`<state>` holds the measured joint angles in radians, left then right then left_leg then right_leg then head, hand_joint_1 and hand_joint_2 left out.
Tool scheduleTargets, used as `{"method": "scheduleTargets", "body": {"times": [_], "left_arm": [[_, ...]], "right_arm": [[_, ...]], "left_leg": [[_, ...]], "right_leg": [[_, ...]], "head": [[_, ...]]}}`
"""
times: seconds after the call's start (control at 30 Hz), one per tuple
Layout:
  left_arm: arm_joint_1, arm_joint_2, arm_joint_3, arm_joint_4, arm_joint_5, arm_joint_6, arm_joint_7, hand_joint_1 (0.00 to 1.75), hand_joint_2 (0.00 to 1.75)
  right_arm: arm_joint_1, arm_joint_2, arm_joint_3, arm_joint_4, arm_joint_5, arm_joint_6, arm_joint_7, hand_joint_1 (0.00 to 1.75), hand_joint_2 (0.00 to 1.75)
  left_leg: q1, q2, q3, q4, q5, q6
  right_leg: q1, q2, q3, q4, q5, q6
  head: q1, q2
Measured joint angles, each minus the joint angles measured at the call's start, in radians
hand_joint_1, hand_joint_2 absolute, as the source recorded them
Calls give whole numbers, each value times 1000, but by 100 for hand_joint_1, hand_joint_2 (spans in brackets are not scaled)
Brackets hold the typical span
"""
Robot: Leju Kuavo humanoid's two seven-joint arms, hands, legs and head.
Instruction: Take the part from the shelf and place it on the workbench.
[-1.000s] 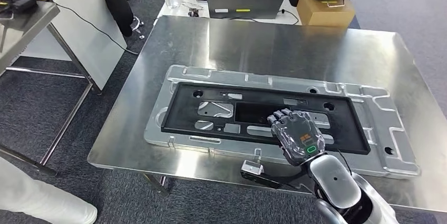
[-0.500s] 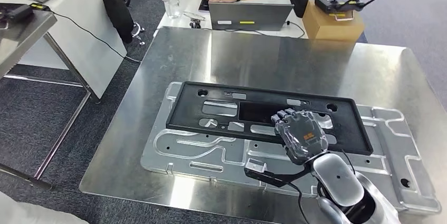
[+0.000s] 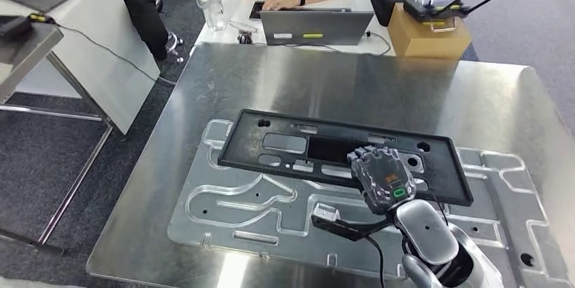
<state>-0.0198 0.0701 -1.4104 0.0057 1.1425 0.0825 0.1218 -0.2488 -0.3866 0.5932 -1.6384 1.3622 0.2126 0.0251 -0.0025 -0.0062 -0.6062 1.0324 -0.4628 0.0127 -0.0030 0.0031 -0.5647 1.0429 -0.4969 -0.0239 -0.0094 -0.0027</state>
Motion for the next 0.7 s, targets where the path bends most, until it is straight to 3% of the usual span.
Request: {"method": "scheduleTargets", "body": {"times": [0.13,0.37,0.5,0.6,0.7], "left_arm": [[2,-3,5,0,5,1,-2,0,175],[-1,-4,15,0,7,0,-4,0,175],[-2,-4,16,0,18,-16,-5,0,175],[-2,-5,16,0,23,-26,-5,0,175],[-2,-6,16,0,24,-28,-5,0,44]], "right_arm": [[8,16,9,17,-4,1,-8,175,175],[8,29,17,37,-8,1,-11,175,175],[8,34,21,43,-20,1,-19,0,0],[7,37,25,48,-27,1,-23,0,0],[7,37,30,52,-32,1,-24,0,0]], "left_leg": [[1,-3,5,-9,17,-6],[-1,-4,5,-9,12,2],[-3,-4,5,-9,12,3],[-3,-4,5,-9,12,4],[-3,-4,6,-9,12,4]], "right_leg": [[3,-1,3,-2,-7,-3],[1,-1,8,-12,-7,3],[-1,-1,8,-13,-7,11],[-1,-1,8,-13,-7,12],[-1,-1,8,-13,-7,12]], "head": [[1,0],[1,0],[1,0],[1,0],[1,0]]}}
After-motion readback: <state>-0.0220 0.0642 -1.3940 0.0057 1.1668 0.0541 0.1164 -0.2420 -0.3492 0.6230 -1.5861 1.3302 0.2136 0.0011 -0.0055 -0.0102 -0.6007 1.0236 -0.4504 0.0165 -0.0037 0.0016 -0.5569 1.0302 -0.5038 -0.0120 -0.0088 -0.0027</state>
